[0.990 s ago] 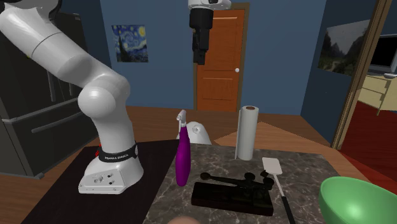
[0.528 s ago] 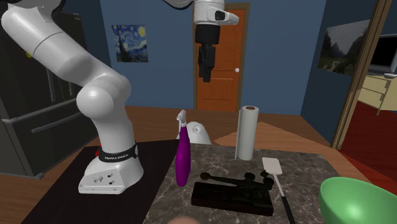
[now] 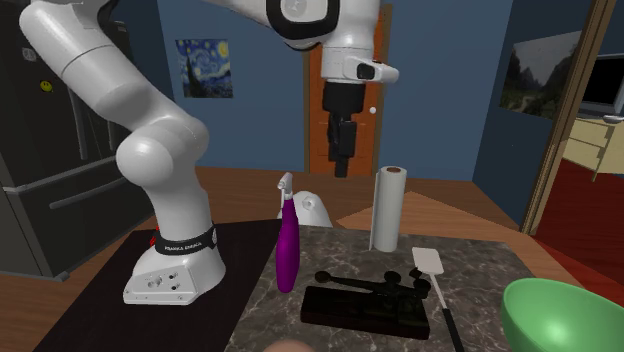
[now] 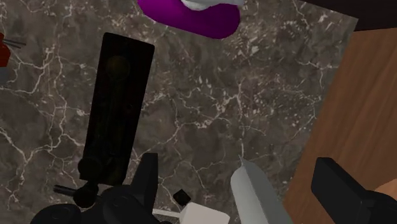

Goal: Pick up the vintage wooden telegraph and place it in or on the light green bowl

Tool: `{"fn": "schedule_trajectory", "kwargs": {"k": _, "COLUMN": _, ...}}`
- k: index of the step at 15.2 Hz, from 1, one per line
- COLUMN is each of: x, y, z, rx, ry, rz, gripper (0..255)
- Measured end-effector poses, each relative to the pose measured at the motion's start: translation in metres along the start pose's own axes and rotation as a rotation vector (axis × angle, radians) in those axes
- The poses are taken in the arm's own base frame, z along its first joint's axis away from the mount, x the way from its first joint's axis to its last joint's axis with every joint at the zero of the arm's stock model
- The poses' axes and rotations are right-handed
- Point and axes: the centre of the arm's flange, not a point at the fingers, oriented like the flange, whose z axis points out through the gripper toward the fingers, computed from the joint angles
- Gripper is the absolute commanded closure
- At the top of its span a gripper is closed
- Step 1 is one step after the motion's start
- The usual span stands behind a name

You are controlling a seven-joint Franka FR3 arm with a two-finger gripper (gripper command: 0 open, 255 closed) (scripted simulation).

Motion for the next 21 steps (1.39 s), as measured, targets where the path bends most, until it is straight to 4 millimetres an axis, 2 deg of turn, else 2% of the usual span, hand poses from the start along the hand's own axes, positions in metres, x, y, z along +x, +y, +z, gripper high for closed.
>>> {"fn": "schedule_trajectory", "kwargs": {"k": 4, "x": 0.018, "y": 0.038, "z": 0.037, "rx": 0.007, "ry": 0.003, "rz": 0.034, "gripper": 0}}
{"fn": "schedule_trajectory", "kwargs": {"k": 14, "x": 0.041, "y": 0.130, "z": 0.133, "rx": 0.028, "ry": 0.012, "rz": 0.119, "gripper": 0}}
{"fn": "schedule_trajectory", "kwargs": {"k": 17, "x": 0.044, "y": 0.140, "z": 0.150, "rx": 0.029, "ry": 0.013, "rz": 0.130, "gripper": 0}}
{"fn": "schedule_trajectory", "kwargs": {"k": 21, "x": 0.044, "y": 0.142, "z": 0.171, "rx": 0.030, "ry": 0.013, "rz": 0.131, "gripper": 0}}
